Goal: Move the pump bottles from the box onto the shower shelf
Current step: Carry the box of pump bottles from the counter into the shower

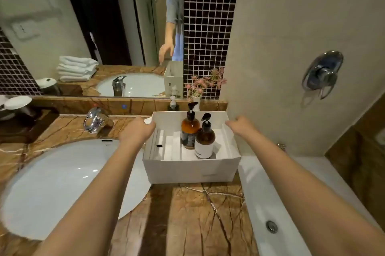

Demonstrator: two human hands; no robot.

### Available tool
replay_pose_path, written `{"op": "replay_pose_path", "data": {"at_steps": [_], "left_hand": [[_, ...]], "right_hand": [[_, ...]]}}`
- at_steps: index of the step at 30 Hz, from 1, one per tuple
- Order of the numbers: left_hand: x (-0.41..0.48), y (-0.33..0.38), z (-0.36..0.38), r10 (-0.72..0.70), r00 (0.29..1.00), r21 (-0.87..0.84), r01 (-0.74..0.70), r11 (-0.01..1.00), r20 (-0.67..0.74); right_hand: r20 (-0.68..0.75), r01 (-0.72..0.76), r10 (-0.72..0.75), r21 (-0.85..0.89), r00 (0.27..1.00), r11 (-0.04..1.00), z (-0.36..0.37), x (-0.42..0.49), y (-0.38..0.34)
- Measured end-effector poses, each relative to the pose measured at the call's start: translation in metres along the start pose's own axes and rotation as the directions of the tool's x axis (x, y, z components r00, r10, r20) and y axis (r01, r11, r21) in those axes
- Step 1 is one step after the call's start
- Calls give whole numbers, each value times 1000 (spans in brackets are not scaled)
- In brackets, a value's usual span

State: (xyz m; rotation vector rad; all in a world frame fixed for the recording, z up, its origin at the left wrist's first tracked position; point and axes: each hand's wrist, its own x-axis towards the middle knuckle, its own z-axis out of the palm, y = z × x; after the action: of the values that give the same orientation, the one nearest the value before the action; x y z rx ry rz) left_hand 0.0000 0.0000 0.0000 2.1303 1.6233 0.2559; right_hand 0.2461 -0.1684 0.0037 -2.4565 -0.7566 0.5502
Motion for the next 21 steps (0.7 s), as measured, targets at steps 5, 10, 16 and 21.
{"op": "replay_pose_path", "data": {"at_steps": [5,10,16,21], "left_hand": [[16,-15,25,-26,988,-20,29,999,149],[29,-27,50,10,987,-17,-7,1000,163],[29,-25,56,82,993,68,-88,994,84],[32,-25,59,94,994,83,-99,992,63]], "right_hand": [[48,-100,104,-80,993,992,32,12,13],[-14,-115,115,-203,993,972,46,18,26],[-76,-58,37,-285,996,957,48,18,30],[-107,-47,16,-290,994,956,49,18,32]]}}
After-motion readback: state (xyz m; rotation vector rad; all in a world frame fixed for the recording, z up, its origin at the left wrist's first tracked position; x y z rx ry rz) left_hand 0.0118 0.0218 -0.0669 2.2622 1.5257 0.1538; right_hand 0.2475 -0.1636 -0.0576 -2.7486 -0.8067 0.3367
